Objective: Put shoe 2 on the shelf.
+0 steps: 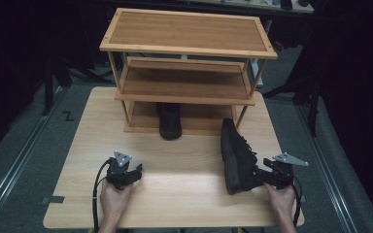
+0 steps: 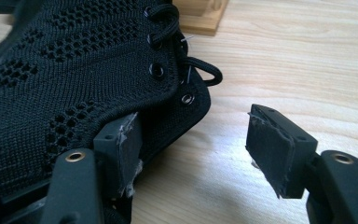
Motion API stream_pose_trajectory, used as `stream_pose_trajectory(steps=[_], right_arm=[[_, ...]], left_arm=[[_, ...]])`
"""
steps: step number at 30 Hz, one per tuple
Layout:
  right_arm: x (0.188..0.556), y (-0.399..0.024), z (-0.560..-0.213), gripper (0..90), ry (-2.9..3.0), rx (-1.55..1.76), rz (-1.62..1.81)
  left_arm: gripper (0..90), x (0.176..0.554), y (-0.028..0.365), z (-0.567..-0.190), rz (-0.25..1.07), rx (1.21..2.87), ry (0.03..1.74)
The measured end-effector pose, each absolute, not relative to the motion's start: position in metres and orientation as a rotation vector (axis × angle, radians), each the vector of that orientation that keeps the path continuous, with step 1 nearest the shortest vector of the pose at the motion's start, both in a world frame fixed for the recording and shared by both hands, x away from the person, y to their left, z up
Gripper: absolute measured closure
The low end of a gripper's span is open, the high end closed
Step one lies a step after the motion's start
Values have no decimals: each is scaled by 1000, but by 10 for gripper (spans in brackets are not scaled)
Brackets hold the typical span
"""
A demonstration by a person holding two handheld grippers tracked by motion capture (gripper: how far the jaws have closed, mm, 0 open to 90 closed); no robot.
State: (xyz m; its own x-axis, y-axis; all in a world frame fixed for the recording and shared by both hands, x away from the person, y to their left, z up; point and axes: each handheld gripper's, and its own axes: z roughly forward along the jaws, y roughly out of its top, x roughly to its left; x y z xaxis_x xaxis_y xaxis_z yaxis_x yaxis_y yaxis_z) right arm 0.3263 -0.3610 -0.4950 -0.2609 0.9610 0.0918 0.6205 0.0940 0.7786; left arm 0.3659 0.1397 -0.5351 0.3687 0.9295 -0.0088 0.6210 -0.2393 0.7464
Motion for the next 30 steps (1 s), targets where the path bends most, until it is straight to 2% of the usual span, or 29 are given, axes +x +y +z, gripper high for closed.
stream_pose_trajectory(steps=[30], right_arm=[[350,-295,-466,369,2132,1462,1055]], left_arm=[[358,366,139,-535,592,1957,1342]])
